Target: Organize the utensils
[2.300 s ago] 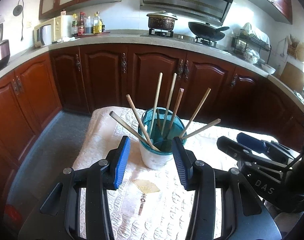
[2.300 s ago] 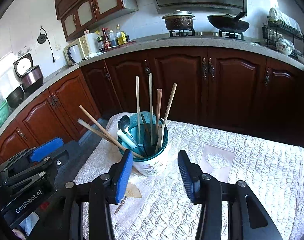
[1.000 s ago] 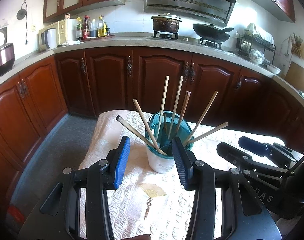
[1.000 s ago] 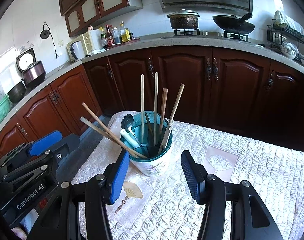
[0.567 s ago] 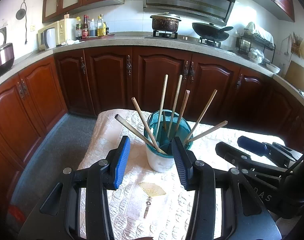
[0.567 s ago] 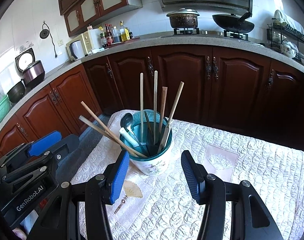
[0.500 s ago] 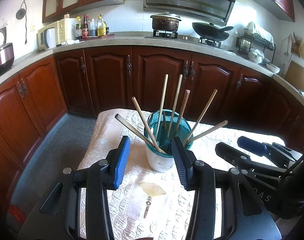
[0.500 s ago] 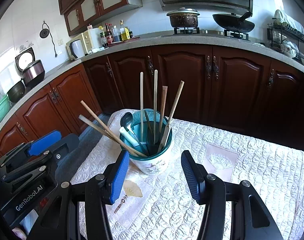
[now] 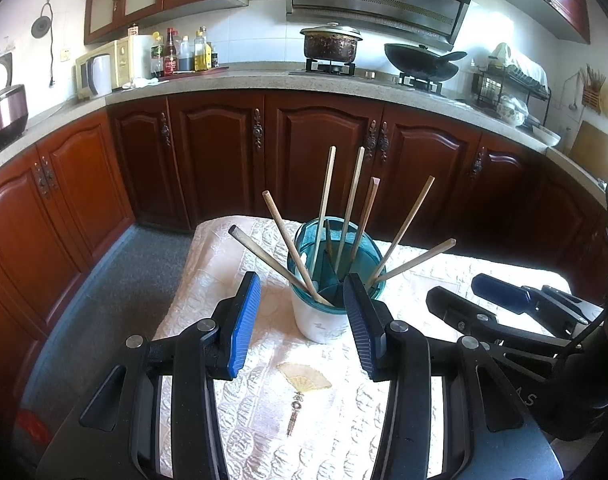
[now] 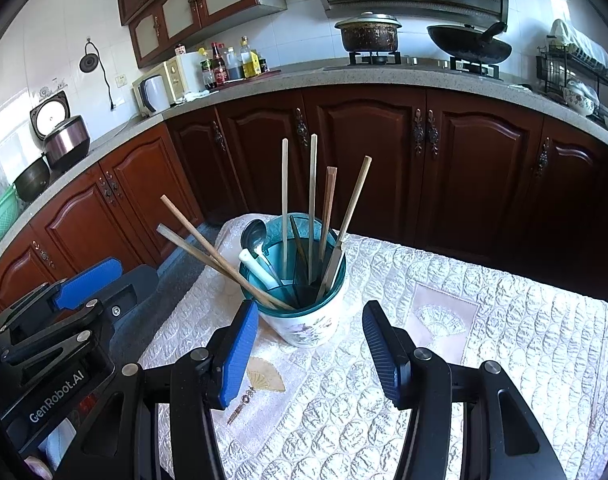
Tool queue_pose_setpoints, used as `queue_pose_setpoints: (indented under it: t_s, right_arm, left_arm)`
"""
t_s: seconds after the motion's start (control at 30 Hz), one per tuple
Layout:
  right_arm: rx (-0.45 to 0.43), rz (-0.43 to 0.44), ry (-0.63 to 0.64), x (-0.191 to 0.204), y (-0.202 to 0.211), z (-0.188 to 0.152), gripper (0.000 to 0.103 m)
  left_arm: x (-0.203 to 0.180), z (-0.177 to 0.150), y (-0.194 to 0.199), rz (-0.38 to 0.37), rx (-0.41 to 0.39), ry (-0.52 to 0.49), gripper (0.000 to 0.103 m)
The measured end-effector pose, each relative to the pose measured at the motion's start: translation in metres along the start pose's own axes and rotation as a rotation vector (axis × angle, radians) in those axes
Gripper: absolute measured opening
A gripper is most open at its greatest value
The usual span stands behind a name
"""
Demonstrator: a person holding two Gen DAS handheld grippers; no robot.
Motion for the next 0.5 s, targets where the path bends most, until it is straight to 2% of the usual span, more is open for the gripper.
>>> queue_pose_setpoints:
  t_s: [0.5]
  right_arm:
    - [0.006,0.000,-0.001,-0.0006,-0.0013,0.0004,0.053]
  left_arm:
    - [-0.0016,-0.0005,-0.0014,-0.003,0.006,0.001,0.043]
Point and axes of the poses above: each gripper's, at about its wrist camera, not at the fingertips, and y roughly against the way its jaws point, x to its left, z to its top, the point moved 7 cm from there along -y, roughly the way its jaws point, and after that the axes turned 14 degrees about -z, right-handed, at the moved point
